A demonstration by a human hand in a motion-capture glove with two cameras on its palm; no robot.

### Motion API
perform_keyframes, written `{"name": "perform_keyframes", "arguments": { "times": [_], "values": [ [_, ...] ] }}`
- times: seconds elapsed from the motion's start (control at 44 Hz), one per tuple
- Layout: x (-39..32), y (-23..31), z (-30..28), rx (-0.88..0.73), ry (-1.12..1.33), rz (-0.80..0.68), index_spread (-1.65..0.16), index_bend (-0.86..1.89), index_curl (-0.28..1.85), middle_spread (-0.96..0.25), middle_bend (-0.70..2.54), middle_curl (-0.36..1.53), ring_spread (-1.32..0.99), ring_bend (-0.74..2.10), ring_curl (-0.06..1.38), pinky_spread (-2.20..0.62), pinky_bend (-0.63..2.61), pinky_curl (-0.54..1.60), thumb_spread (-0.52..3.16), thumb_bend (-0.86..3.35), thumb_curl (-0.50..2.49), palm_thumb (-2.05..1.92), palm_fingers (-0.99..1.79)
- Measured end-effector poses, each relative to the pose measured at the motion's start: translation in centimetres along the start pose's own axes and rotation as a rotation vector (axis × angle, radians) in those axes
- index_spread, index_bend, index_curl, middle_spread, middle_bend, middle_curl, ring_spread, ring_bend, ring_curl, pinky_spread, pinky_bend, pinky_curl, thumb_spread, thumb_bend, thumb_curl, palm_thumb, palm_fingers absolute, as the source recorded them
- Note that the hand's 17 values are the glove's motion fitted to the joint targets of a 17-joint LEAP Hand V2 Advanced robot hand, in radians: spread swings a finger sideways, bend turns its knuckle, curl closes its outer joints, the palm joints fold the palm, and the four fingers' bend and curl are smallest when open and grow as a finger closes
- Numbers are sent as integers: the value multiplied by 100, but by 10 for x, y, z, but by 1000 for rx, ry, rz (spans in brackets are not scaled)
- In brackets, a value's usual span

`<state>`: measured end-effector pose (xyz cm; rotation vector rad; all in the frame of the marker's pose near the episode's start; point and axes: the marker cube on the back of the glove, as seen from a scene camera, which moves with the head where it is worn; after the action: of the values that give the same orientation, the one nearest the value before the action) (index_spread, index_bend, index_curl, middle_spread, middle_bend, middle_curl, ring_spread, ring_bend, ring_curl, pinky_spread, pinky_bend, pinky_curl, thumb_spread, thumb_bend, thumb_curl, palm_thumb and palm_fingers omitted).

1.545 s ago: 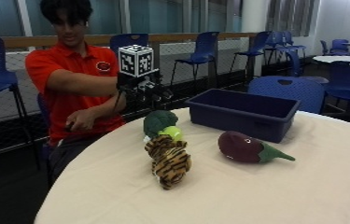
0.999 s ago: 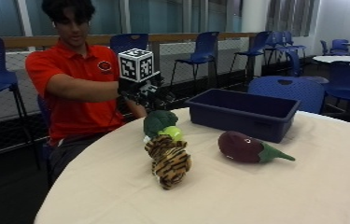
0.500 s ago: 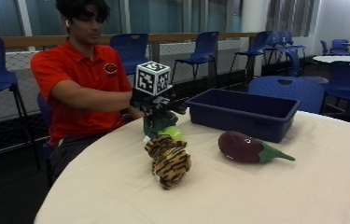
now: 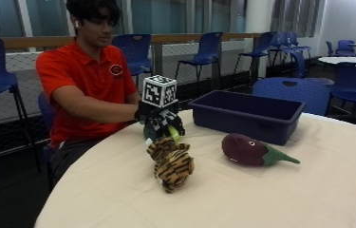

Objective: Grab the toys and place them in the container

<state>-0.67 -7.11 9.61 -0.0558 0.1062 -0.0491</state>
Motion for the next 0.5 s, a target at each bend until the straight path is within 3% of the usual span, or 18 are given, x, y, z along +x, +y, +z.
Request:
{"name": "perform_keyframes", "arguments": {
  "times": [0.273, 0.5],
  "values": [
    [12, -2, -55, 109, -97, -32, -41, 26, 38, -28, 33, 19, -35, 95, 35, -40, 110, 38, 112, 25, 46, 58, 97],
    [1, -17, -132, 177, -38, -26, -43, 21, 44, -37, 36, 24, -43, 99, 39, -44, 103, 39, 94, 22, 56, 64, 104]
  ]
}}
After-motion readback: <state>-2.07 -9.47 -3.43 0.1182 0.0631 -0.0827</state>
